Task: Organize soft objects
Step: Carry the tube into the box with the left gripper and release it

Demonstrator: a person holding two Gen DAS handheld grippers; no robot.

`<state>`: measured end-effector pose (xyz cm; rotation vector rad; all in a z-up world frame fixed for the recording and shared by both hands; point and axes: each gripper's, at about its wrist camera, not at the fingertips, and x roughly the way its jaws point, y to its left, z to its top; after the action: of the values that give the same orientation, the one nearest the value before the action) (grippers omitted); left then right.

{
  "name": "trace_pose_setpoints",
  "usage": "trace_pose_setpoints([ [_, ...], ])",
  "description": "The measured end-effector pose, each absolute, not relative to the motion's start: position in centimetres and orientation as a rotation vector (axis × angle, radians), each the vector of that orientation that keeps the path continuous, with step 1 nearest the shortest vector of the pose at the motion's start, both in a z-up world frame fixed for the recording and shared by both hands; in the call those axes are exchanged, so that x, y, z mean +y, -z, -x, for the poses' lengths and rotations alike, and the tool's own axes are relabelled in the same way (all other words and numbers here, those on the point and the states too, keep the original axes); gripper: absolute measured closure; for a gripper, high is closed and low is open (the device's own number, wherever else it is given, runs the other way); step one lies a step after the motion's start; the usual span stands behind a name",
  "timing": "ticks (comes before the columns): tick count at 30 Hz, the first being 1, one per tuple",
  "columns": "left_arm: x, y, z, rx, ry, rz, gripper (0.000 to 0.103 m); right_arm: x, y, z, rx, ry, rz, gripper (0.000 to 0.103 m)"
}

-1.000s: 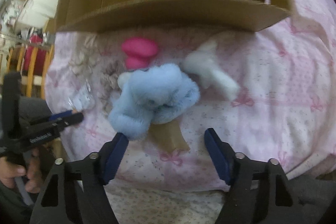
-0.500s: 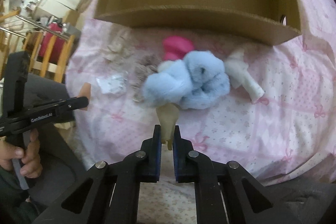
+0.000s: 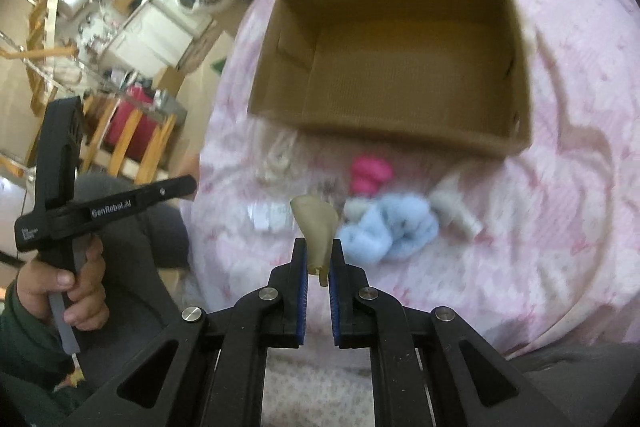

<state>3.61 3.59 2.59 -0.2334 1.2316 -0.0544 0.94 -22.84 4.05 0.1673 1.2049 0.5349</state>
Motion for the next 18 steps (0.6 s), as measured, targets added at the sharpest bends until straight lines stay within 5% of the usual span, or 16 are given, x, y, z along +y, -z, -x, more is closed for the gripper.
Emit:
trace_pose_setpoints([
  [18,-0.2,-4.9,-13.5,1.059,0.137,0.125,0.098,-25.4,-7.5,-8.9,0.925,-0.406,-0.267,0.092],
])
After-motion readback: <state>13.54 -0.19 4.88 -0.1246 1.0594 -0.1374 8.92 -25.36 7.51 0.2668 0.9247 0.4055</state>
